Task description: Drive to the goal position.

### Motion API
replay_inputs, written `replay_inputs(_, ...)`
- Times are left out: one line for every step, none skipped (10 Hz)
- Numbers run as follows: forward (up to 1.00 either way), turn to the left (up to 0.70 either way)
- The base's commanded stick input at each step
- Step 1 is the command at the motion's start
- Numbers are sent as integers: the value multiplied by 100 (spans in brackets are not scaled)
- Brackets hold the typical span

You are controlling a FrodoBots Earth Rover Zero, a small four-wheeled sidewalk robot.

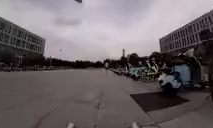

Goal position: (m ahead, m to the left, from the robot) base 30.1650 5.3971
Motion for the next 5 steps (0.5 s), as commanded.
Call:
replay_inputs(70, 0)
replay_inputs(70, 0)
replay_inputs(70, 0)
replay_inputs(70, 0)
replay_inputs(70, 0)
